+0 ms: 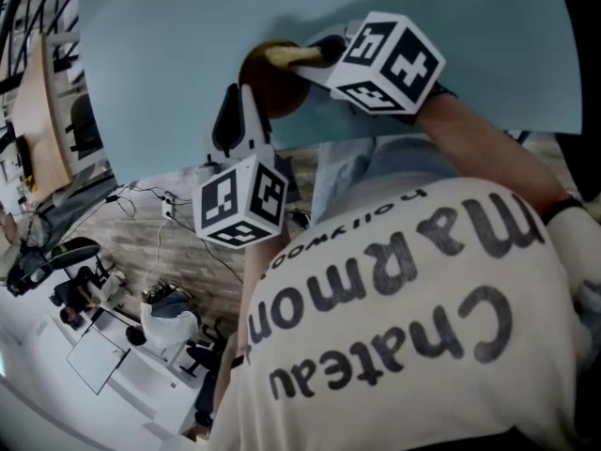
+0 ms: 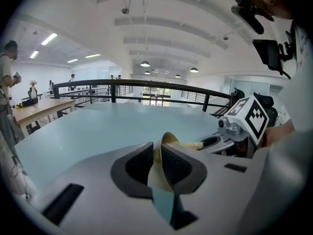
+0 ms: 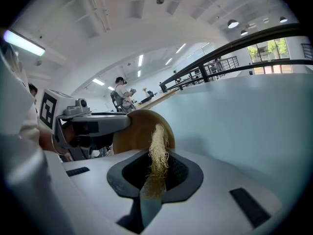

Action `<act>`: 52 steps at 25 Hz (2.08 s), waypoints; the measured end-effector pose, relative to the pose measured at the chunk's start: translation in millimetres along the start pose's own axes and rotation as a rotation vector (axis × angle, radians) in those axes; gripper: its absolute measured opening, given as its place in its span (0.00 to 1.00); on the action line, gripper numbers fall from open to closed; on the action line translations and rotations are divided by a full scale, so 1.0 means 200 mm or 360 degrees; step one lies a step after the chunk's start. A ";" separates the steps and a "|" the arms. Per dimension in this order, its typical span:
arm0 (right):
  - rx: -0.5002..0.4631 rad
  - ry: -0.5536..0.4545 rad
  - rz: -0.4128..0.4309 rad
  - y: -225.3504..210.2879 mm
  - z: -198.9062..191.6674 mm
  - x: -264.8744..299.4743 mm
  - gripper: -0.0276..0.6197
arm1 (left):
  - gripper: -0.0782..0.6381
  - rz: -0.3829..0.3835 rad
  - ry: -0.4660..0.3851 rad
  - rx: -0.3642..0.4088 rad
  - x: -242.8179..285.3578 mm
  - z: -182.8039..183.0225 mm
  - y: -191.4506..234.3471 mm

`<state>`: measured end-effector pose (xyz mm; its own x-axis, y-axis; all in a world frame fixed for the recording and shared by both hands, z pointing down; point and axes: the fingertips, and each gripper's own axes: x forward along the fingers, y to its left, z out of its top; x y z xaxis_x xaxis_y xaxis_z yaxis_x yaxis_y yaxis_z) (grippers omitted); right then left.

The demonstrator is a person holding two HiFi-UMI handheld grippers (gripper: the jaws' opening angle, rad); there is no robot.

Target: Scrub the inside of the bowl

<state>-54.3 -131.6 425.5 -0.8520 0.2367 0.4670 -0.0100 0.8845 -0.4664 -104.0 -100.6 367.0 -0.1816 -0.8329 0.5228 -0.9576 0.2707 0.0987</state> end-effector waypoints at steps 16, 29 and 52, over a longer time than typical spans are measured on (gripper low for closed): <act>0.0030 -0.0127 -0.0037 -0.01 0.04 -0.06 0.14 | 0.17 -0.0041 0.0055 -0.0051 0.01 -0.06 -0.07; -0.0025 -0.0113 0.0072 0.11 0.06 0.00 0.14 | 0.16 -0.0058 0.0069 -0.0071 0.00 -0.08 -0.08; -0.0078 -0.0043 0.0241 0.27 0.05 0.08 0.14 | 0.16 -0.0050 0.0036 -0.0133 -0.03 -0.07 -0.01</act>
<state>-73.6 -83.5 400.0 -0.8557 0.3583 0.3734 0.1446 0.8583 -0.4923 -97.3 -88.6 375.2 -0.1455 -0.8307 0.5374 -0.9405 0.2847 0.1855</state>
